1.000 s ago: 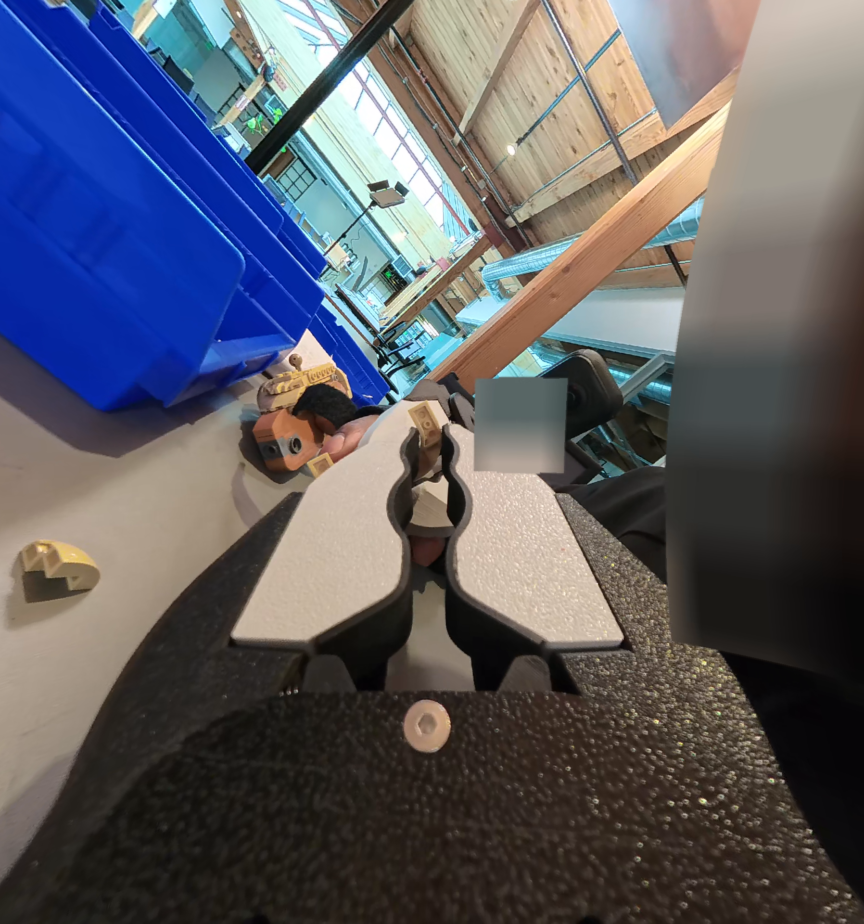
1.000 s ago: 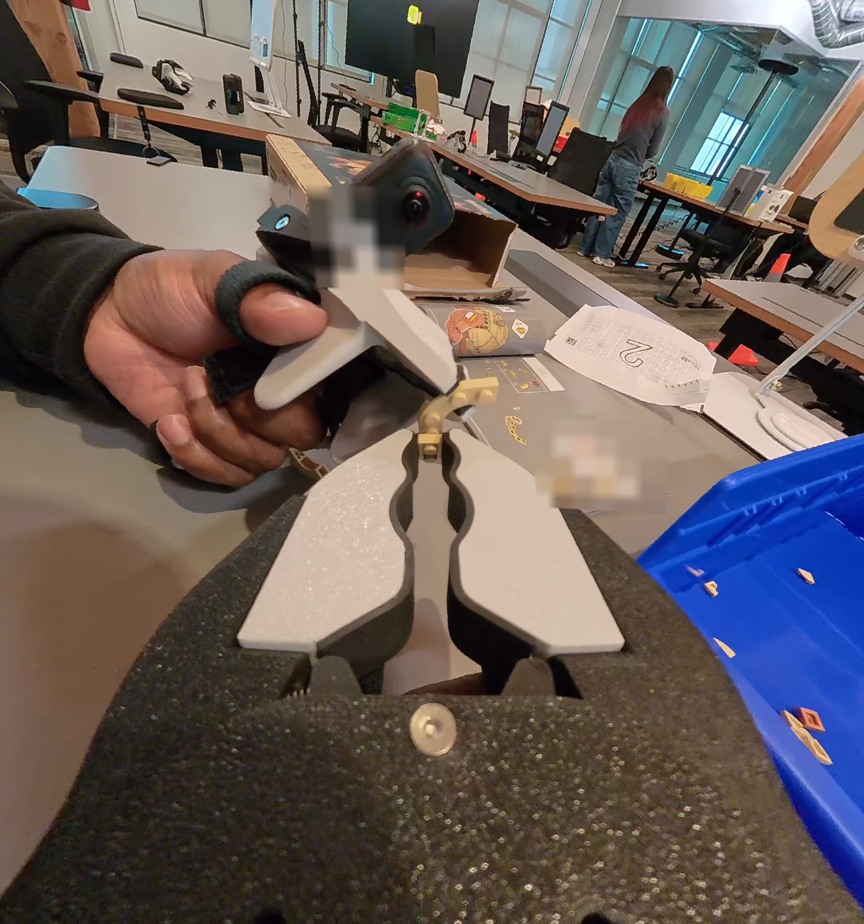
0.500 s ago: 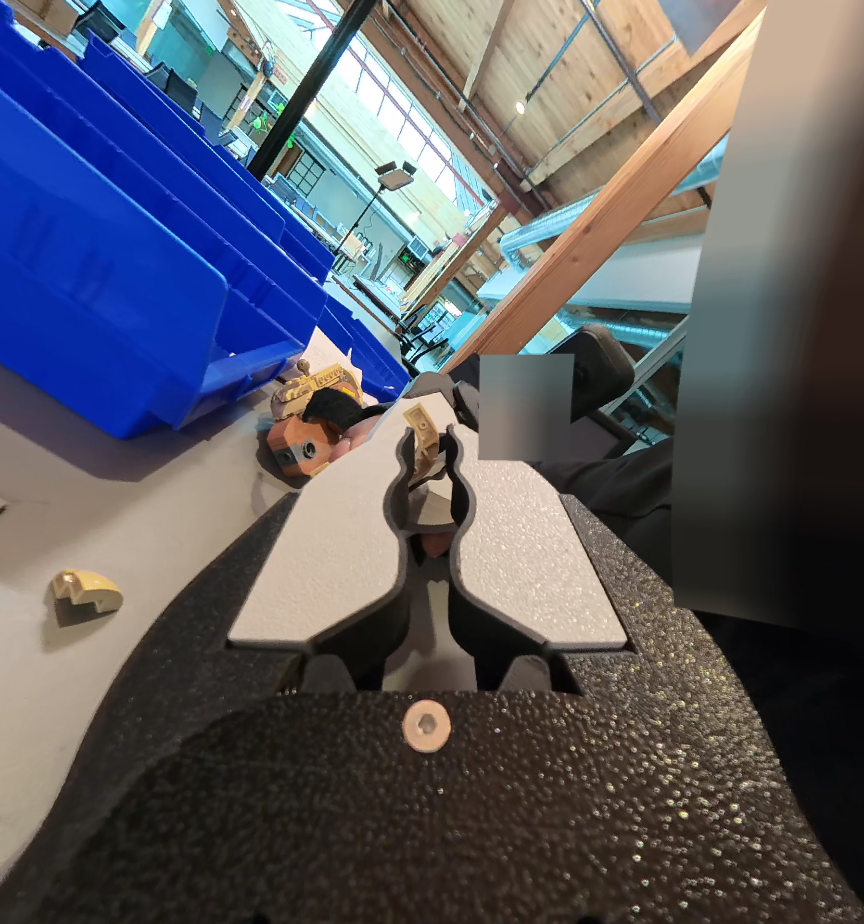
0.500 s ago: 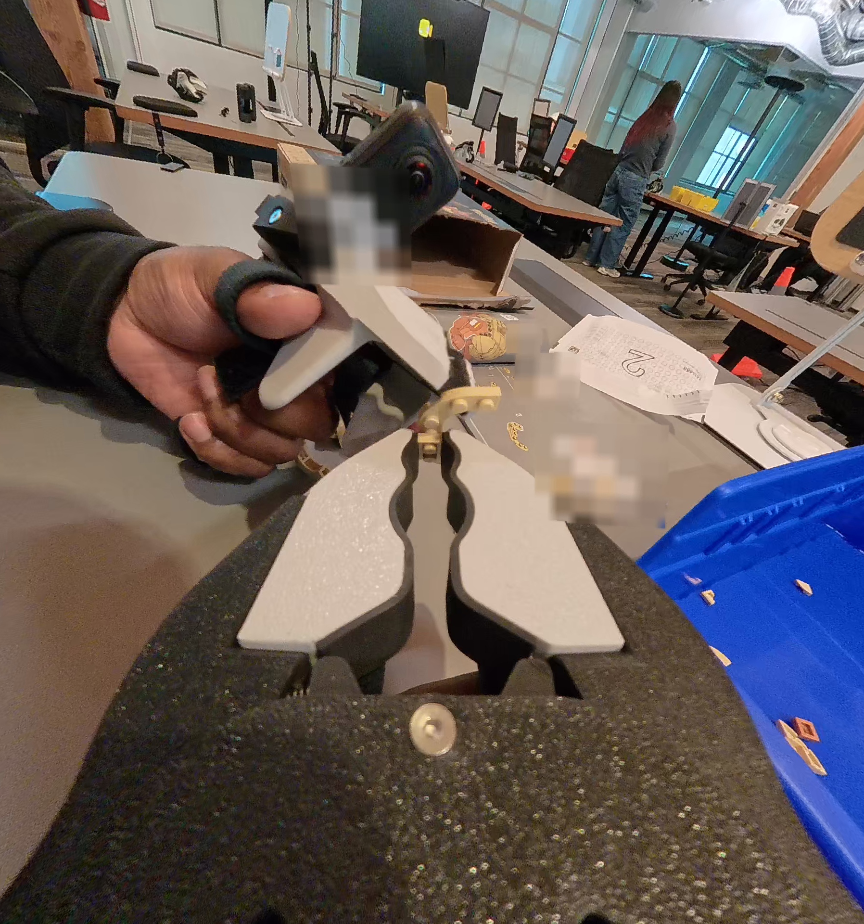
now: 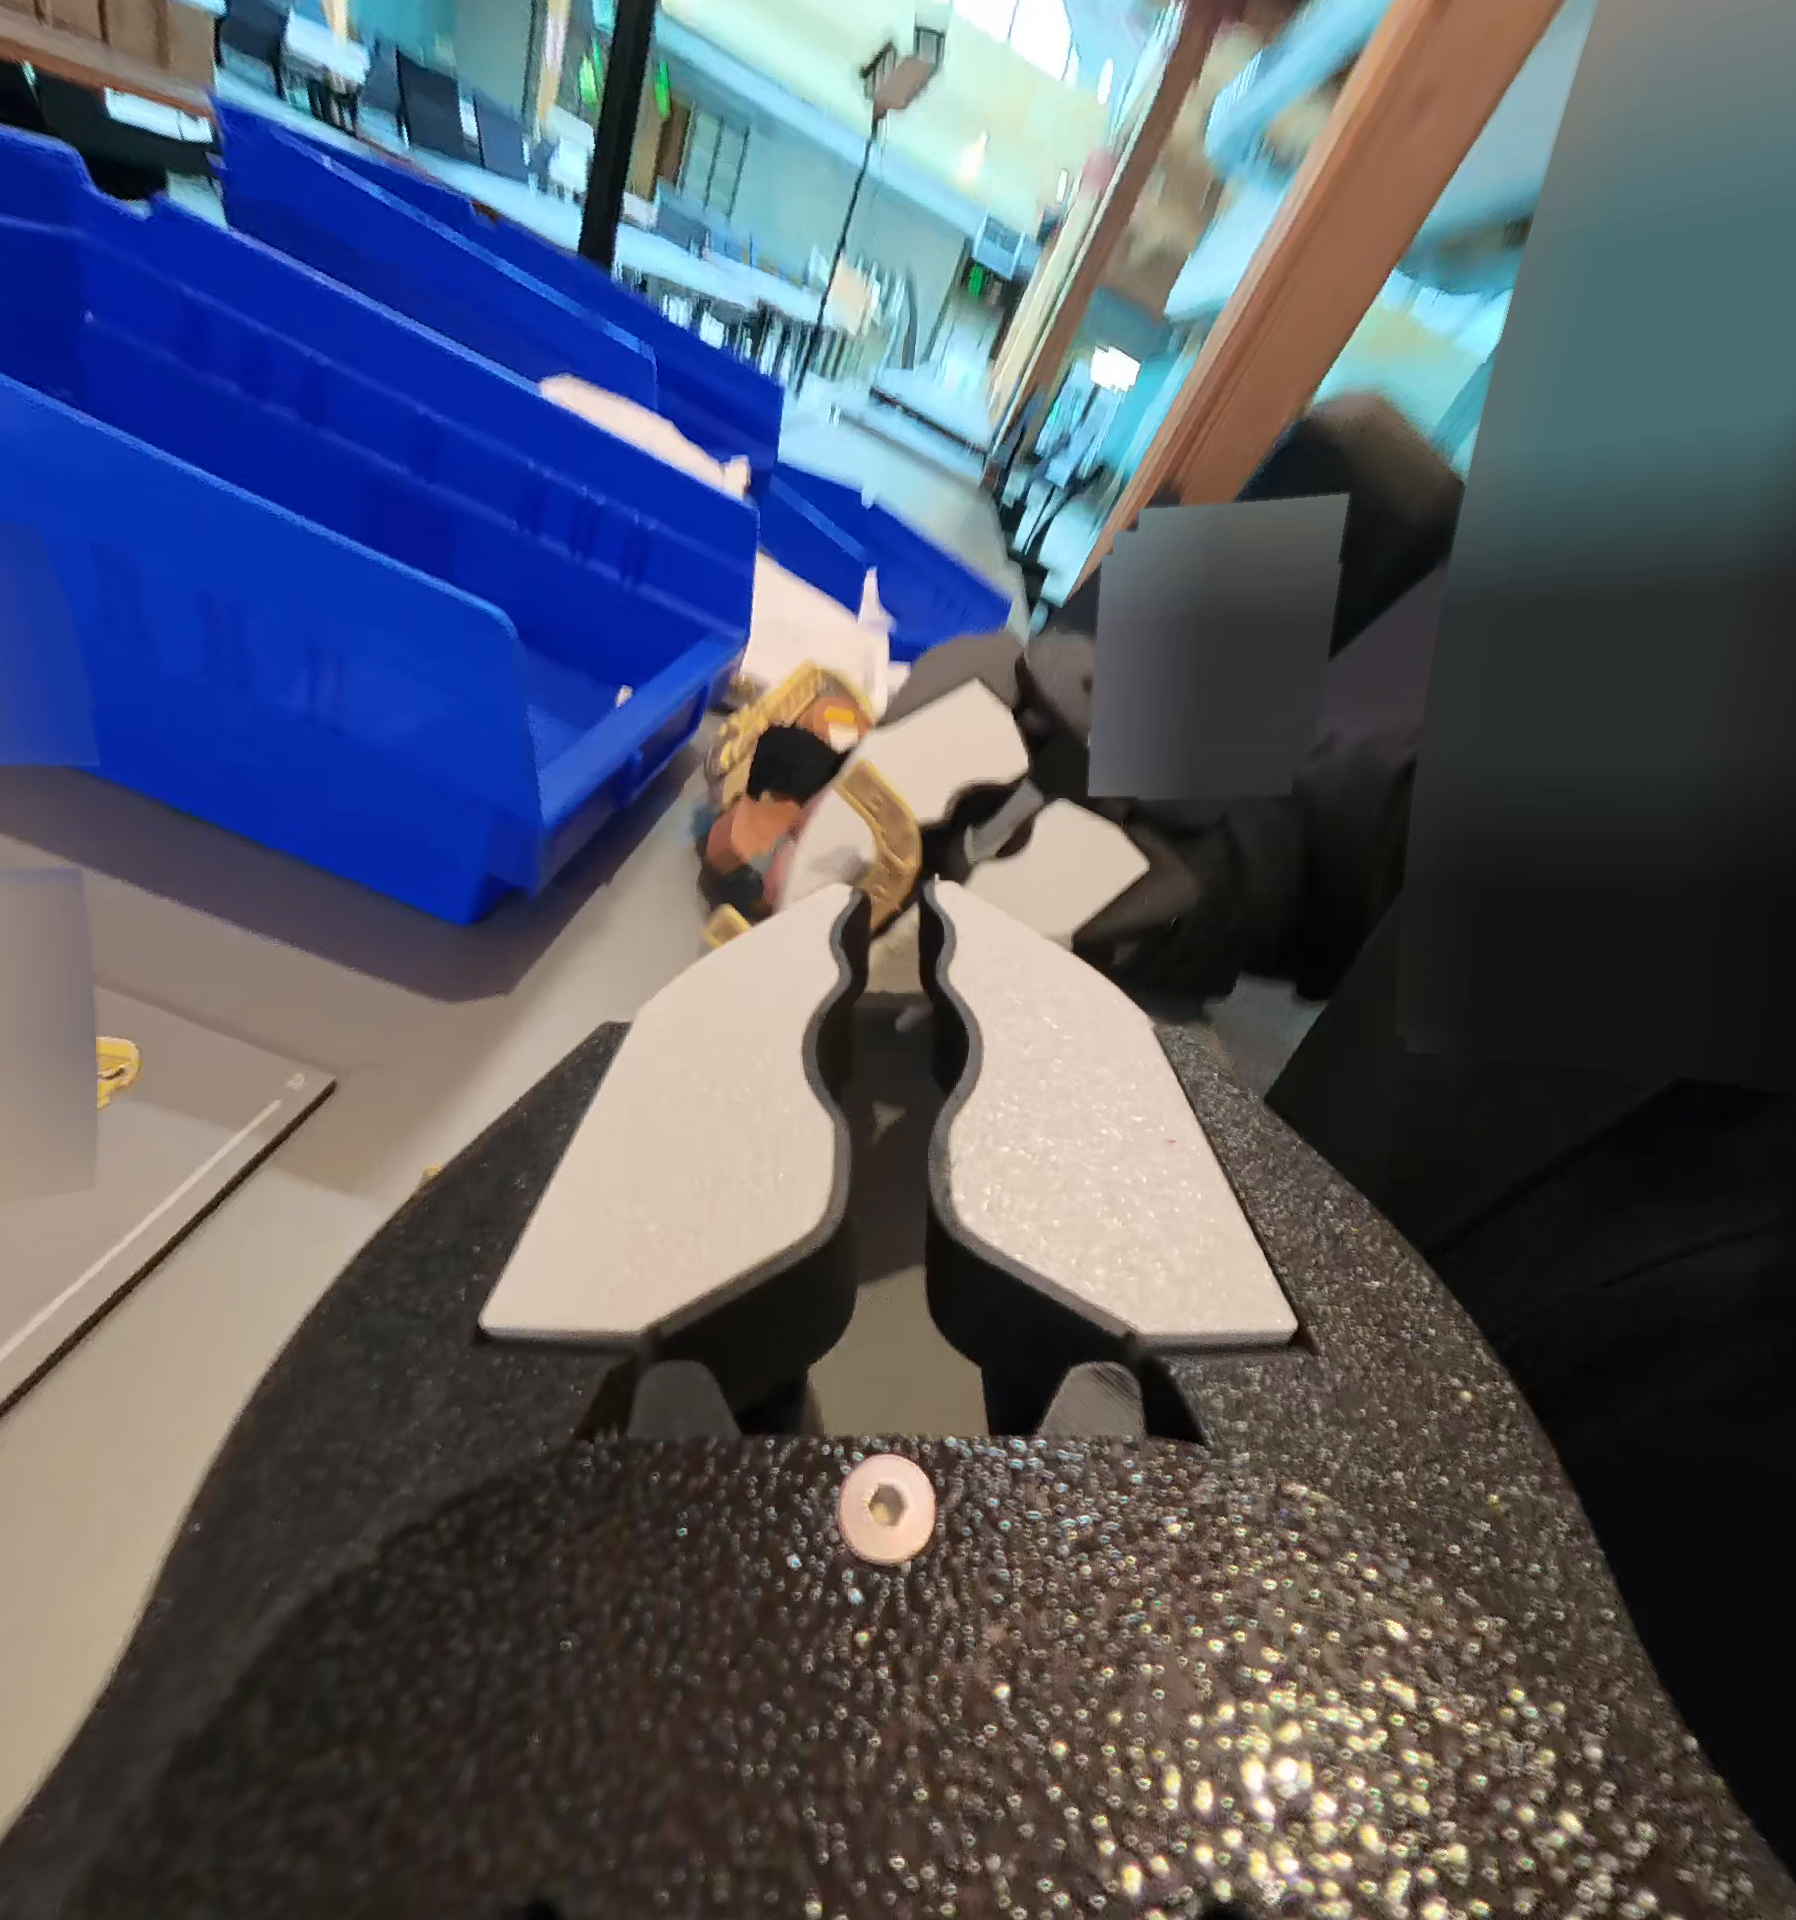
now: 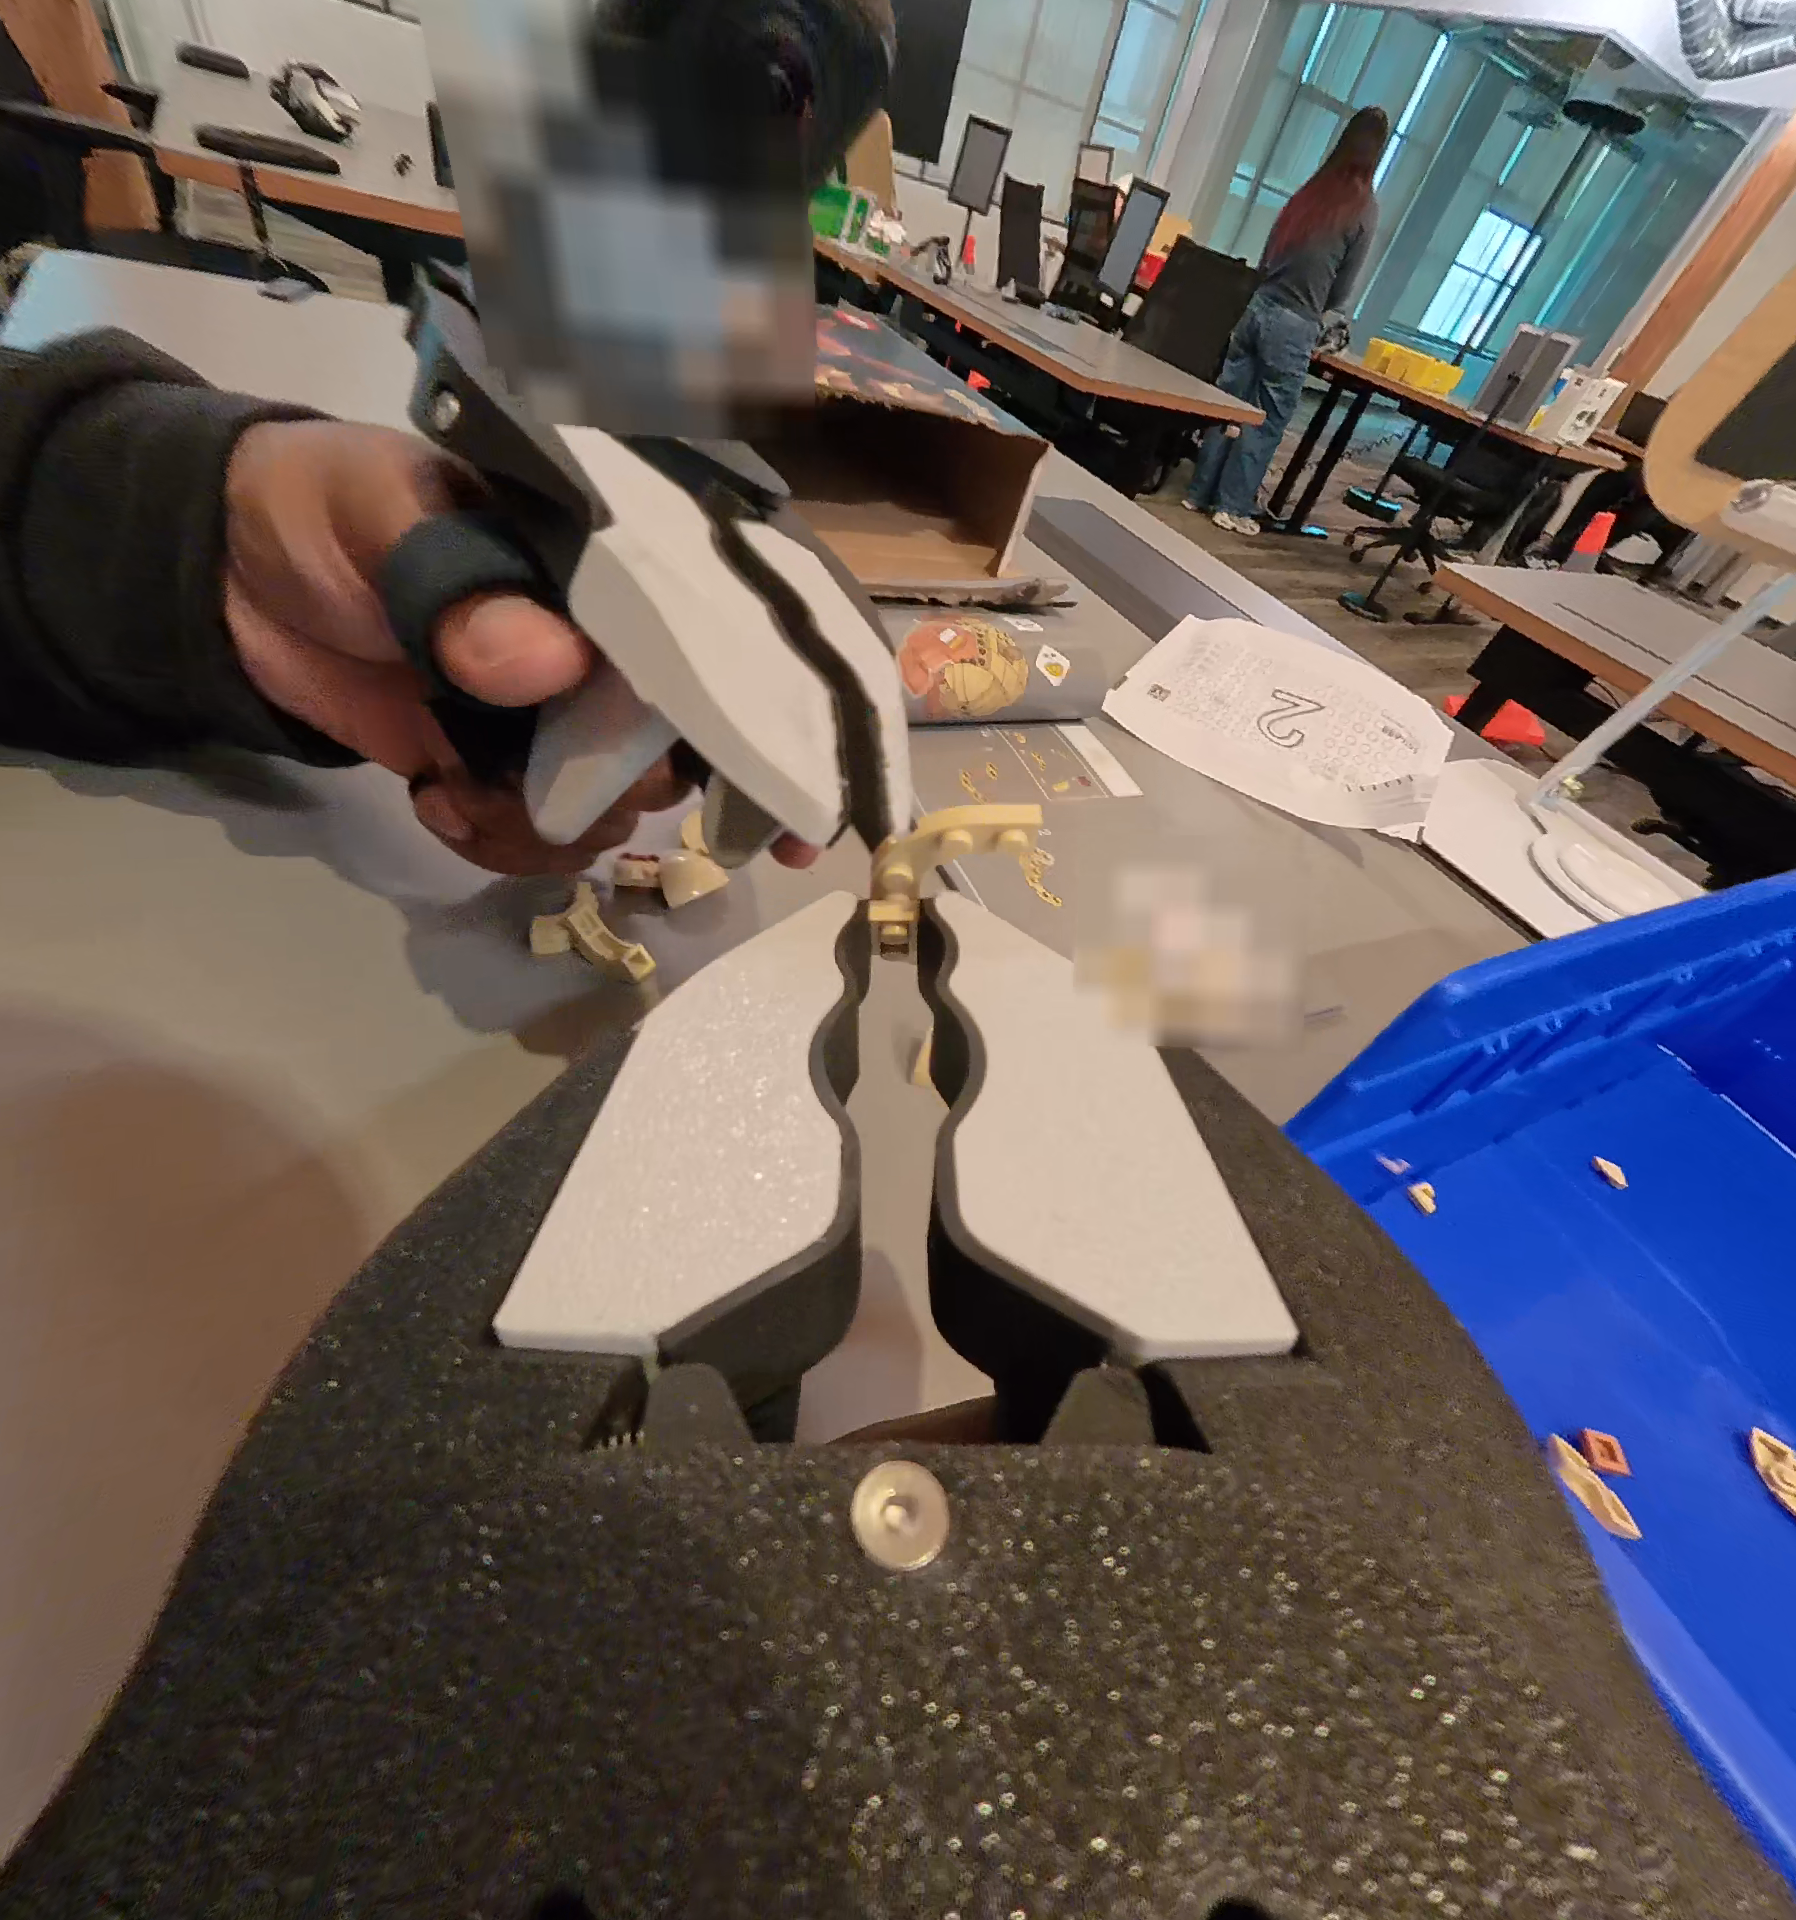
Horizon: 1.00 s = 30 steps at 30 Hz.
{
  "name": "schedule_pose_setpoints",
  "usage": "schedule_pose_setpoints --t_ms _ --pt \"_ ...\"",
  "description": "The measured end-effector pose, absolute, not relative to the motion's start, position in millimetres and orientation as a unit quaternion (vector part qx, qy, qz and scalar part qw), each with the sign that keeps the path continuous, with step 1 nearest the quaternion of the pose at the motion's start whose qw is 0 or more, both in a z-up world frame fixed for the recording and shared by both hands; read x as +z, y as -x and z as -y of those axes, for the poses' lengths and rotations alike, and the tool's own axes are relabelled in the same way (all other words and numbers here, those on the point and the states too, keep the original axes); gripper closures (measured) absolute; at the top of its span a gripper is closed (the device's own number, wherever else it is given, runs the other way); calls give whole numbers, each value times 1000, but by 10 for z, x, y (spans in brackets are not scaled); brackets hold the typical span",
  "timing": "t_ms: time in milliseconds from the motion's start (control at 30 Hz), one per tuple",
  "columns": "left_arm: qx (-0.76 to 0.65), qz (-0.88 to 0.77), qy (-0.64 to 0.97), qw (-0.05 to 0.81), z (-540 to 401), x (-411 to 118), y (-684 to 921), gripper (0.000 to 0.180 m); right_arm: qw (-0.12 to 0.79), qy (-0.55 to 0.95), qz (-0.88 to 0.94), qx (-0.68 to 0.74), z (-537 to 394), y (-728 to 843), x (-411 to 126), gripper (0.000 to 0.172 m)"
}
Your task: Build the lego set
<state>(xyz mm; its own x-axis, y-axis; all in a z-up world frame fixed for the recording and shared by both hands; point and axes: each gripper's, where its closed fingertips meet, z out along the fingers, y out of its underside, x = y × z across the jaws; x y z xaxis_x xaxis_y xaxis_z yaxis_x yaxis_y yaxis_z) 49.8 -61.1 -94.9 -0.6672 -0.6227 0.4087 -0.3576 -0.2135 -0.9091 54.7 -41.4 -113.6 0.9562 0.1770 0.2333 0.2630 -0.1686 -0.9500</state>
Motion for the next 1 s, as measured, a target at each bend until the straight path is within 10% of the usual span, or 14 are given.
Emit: schedule_pose_setpoints --t_ms 1000 --pt "-561 -621 527 152 603 -1206 -660 162 498 796 204 -278 403 -698 -1352 164"
